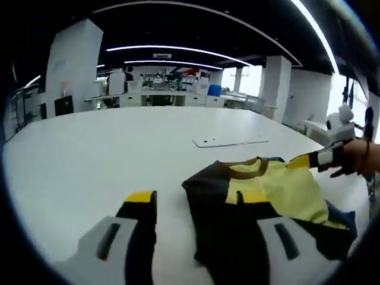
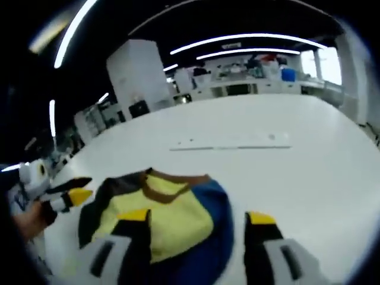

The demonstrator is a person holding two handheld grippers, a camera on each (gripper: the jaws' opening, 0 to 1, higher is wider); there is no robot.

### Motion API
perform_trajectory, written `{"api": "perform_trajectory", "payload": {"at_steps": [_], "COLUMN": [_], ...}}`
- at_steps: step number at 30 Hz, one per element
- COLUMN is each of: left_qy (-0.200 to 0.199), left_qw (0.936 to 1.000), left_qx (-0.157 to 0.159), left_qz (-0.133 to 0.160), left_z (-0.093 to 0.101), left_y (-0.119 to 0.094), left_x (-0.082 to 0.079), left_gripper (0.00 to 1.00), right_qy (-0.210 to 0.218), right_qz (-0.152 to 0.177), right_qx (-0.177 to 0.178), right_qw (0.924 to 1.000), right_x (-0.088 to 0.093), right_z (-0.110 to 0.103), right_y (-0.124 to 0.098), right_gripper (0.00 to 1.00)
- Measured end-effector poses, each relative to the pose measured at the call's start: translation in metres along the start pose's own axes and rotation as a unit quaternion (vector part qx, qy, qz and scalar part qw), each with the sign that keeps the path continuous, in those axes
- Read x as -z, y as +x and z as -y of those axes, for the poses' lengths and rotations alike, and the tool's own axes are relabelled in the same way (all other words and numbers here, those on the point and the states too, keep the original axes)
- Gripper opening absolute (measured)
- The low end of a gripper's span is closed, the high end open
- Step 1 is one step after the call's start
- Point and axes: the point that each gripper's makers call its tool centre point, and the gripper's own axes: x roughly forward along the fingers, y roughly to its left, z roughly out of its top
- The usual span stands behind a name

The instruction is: Fold the garment on the visible template until the final outline fits inside the template.

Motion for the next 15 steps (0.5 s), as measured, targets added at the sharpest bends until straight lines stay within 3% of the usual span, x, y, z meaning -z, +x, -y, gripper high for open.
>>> {"api": "perform_trajectory", "payload": {"at_steps": [7,10,15], "left_qy": [0.021,0.031,0.047], "left_qw": [0.9976,0.9960,0.9939], "left_qx": [0.066,0.084,0.098], "left_qz": [-0.004,-0.003,-0.017], "left_z": [0.024,0.035,0.049], "left_y": [-0.032,-0.046,-0.064], "left_x": [-0.002,-0.003,0.006], "left_gripper": [0.65,0.69,0.69], "right_qy": [-0.038,-0.057,-0.078], "right_qz": [-0.016,-0.026,-0.031], "right_qx": [-0.036,-0.054,-0.097], "right_qw": [0.9985,0.9966,0.9918], "right_x": [0.013,0.023,0.039], "right_z": [-0.011,-0.019,-0.033], "right_y": [-0.037,-0.051,-0.072], "right_gripper": [0.72,0.77,0.76]}}
